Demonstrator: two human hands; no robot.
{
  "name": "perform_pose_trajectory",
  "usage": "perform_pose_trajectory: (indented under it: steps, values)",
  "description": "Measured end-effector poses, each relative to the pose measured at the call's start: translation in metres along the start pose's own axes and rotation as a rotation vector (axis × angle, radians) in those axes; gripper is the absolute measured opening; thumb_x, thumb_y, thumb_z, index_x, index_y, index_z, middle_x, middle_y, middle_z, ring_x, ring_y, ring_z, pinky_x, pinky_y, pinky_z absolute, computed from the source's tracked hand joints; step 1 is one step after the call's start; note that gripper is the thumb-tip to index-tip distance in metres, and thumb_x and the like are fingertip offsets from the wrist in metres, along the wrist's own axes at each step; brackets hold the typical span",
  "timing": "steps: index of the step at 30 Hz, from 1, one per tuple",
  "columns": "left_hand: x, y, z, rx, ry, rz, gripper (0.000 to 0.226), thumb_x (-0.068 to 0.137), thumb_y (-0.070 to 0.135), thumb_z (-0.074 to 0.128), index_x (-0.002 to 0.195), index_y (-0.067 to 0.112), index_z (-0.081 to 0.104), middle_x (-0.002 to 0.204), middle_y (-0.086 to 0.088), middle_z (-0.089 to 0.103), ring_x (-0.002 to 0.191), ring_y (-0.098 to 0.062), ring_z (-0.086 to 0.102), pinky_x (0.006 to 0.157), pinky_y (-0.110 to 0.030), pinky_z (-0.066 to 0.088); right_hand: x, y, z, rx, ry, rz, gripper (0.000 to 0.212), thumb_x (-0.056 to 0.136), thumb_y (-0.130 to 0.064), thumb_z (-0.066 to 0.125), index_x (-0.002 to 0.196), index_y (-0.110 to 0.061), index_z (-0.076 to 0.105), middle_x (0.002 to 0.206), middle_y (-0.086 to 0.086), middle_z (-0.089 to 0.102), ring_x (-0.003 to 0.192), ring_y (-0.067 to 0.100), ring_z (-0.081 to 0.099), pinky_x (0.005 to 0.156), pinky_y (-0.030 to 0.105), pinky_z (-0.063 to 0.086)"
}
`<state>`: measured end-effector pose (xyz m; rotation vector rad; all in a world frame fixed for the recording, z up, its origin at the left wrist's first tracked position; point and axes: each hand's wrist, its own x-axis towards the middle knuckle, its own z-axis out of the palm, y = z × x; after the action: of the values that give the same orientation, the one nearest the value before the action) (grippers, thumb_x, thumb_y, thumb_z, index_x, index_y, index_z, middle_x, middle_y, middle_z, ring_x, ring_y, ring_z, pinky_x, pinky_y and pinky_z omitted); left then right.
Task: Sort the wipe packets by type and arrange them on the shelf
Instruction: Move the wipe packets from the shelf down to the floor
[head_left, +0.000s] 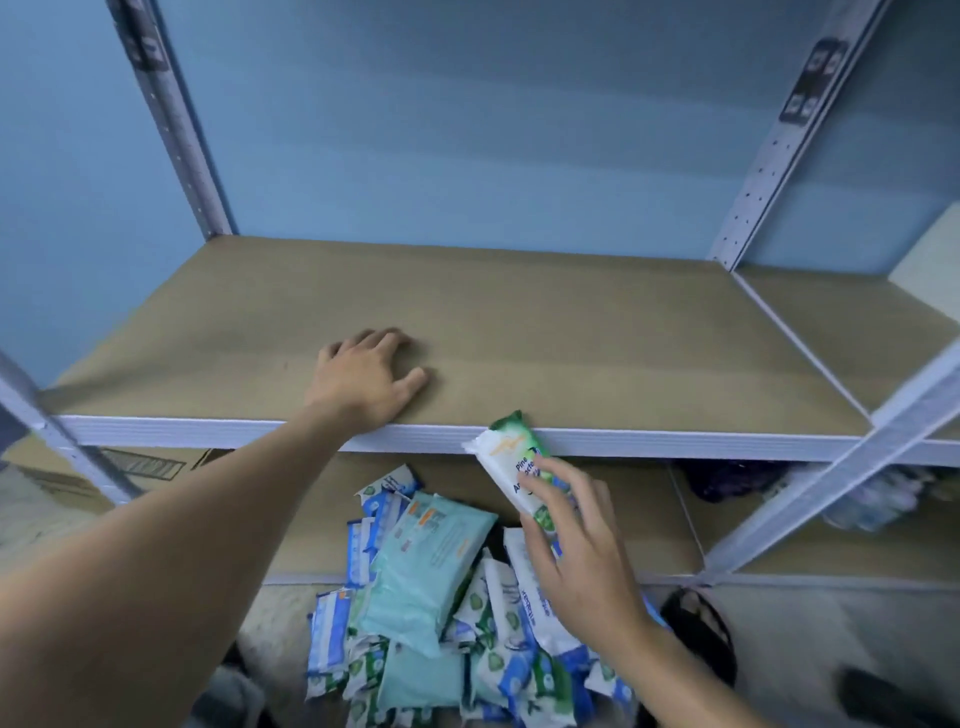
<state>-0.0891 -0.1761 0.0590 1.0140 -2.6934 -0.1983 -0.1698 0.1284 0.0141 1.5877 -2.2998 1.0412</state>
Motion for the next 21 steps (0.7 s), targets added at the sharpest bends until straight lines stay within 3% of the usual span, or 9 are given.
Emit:
perform_pose_trajectory:
  steps: [6,10,12,16,21]
  values:
    - [-0.002,-0.001,0.003,0.006,0.084,0.038,0.066,0.087,0.074,0.039,0.135,0.031,0.055,0.145,0.013,0.052,0.14,-0.015,0.04,0.112,-0.042,0.03,-0.038,0.026,0.042,0.004,-0.036,0.051,0.036,0.093,-0.012,0.063,0.129,-0.02,0.059,0.14,-0.002,0.046,0.116,0.023,0.049,0.092,0.037,0.05]
    - [-0.001,0.0,0.002,0.002,0.108,0.038,0.07,0.083,0.074,0.037,0.133,0.03,0.058,0.143,0.013,0.055,0.138,-0.014,0.042,0.11,-0.04,0.032,-0.056,0.044,0.083,-0.014,-0.111,0.264,0.04,0.093,-0.019,0.063,0.133,-0.025,0.056,0.138,-0.003,0.043,0.117,0.022,0.048,0.085,0.037,0.055]
    - [-0.003,0.002,0.0,-0.014,0.114,0.035,0.069,0.083,0.074,0.038,0.132,0.03,0.059,0.143,0.013,0.055,0.138,-0.014,0.043,0.11,-0.04,0.033,-0.065,0.055,0.1,-0.113,-0.229,0.375,0.042,0.093,-0.023,0.063,0.134,-0.026,0.056,0.139,-0.001,0.044,0.115,0.024,0.051,0.087,0.037,0.054]
    - [-0.003,0.003,-0.001,-0.008,0.117,0.029,0.069,0.082,0.073,0.038,0.131,0.03,0.06,0.143,0.013,0.056,0.137,-0.015,0.044,0.109,-0.04,0.035,-0.088,0.071,0.128,-0.202,-0.617,0.467,0.042,0.102,-0.037,0.043,0.142,-0.031,0.051,0.155,-0.001,0.038,0.129,0.028,0.044,0.103,0.041,0.04]
    - [-0.004,0.003,-0.003,-0.02,0.11,0.024,0.07,0.081,0.073,0.038,0.131,0.03,0.061,0.142,0.011,0.057,0.136,-0.017,0.046,0.109,-0.04,0.036,-0.089,0.067,0.13,-0.187,-0.699,0.519,0.045,0.103,-0.036,0.041,0.148,-0.032,0.04,0.161,-0.003,0.026,0.138,0.025,0.032,0.111,0.042,0.035]
